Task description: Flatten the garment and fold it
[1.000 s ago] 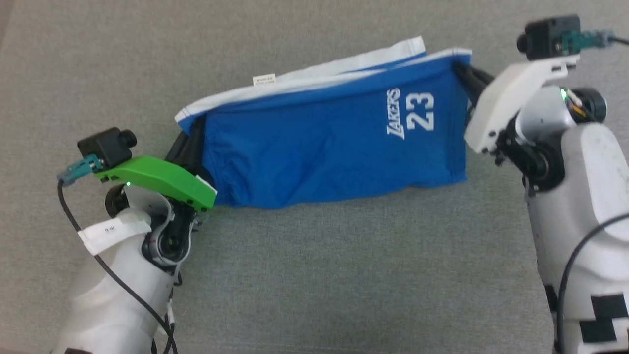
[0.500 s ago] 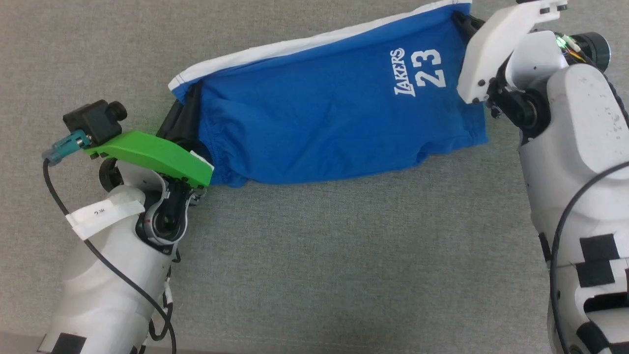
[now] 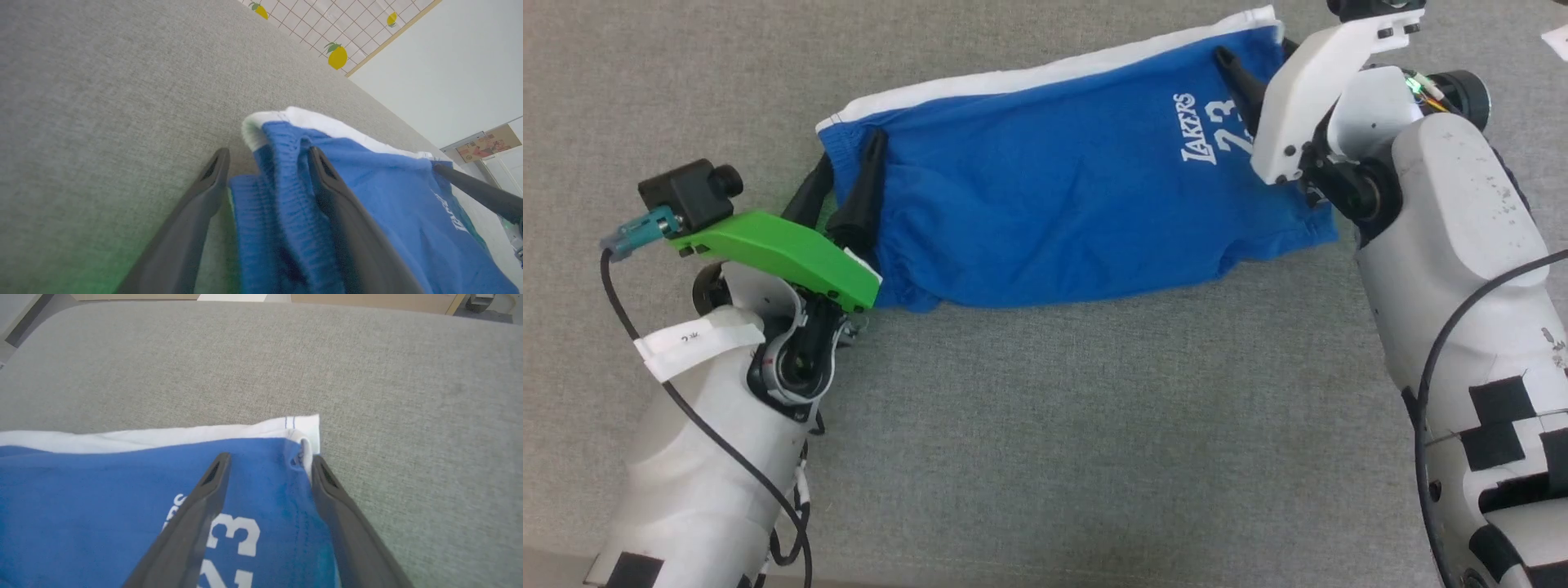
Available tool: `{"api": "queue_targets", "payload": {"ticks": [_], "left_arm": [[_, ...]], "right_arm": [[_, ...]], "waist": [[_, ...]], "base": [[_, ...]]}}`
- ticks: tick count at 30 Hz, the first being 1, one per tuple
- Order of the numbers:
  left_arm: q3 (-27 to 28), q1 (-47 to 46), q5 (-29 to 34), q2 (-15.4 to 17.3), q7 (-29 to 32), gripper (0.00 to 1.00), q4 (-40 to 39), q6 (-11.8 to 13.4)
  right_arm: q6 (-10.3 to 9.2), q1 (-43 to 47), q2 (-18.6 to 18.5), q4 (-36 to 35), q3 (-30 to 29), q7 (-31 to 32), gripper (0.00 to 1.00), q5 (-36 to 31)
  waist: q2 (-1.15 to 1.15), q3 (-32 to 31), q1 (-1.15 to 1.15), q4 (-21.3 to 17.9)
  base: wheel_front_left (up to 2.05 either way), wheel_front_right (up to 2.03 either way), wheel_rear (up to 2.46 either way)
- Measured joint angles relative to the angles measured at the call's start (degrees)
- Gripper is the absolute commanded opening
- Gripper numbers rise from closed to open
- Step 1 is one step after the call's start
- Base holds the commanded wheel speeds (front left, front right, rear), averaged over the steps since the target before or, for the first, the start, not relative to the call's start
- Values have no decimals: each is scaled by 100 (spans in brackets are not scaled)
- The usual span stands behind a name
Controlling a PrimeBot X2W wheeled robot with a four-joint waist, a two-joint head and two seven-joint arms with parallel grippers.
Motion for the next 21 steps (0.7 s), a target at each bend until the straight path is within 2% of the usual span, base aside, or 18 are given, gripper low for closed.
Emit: {"api": "queue_targets", "payload": {"ticks": [5,8,12,17,21], "left_arm": [[30,152,-1,57,-82,100,-54,155],[93,249,69,132,-305,100,-155,248],[66,389,573,348,-687,100,-359,417],[89,833,1304,397,-883,100,-762,492],[357,1321,2303,382,-909,100,-1328,619]], "right_arm": [[0,-1,0,-5,-18,-452,100,126],[0,10,4,-24,-229,-768,100,99],[0,272,-31,-130,-359,-967,100,-49],[0,999,-226,-457,-297,-983,100,-705],[0,1711,-224,-850,-422,-604,100,-1080]], "waist": [[0,-209,0,-23],[0,-361,0,-32],[0,-649,0,-42],[0,-1039,0,-54],[0,-1354,0,-79]], "base": [[0,0,0],[0,0,0],[0,0,0],[0,0,0],[0,0,0]]}}
